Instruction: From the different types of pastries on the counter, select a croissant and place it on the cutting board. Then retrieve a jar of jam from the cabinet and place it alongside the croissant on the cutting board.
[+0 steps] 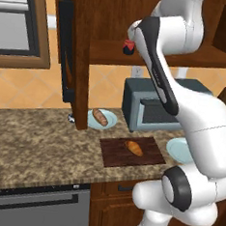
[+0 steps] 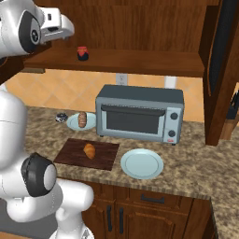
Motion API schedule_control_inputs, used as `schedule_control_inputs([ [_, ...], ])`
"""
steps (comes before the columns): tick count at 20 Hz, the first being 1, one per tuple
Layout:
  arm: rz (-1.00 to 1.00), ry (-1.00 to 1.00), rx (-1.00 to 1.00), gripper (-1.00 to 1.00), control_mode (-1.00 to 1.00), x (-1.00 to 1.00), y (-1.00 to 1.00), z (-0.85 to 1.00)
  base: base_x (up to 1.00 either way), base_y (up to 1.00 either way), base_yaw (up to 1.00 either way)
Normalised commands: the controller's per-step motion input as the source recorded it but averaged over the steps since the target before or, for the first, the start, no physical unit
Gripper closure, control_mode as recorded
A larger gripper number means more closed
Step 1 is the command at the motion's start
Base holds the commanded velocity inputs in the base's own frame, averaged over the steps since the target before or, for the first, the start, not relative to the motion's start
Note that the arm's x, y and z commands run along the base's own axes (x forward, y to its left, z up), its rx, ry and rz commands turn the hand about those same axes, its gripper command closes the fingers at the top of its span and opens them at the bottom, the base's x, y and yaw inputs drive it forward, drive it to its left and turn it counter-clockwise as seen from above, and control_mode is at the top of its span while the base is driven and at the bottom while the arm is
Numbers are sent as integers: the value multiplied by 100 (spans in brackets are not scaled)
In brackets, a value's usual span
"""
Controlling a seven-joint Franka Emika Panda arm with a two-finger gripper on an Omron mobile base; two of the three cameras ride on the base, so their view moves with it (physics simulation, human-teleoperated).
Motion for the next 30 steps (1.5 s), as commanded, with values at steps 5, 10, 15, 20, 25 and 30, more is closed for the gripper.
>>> schedule_control_inputs([
  [5,0,-13,0,-100,-100,12,0,-1,0,0,0],
  [10,0,-10,0,-100,-100,13,0,-6,0,0,0],
  [15,-1,0,0,-100,-100,7,0,-25,0,0,0],
  [20,-3,0,0,-100,-100,15,0,-11,0,0,0],
  [25,-3,0,0,-100,-100,24,0,-7,0,0,0],
  [30,-3,0,0,-100,-100,24,0,-12,0,0,0],
])
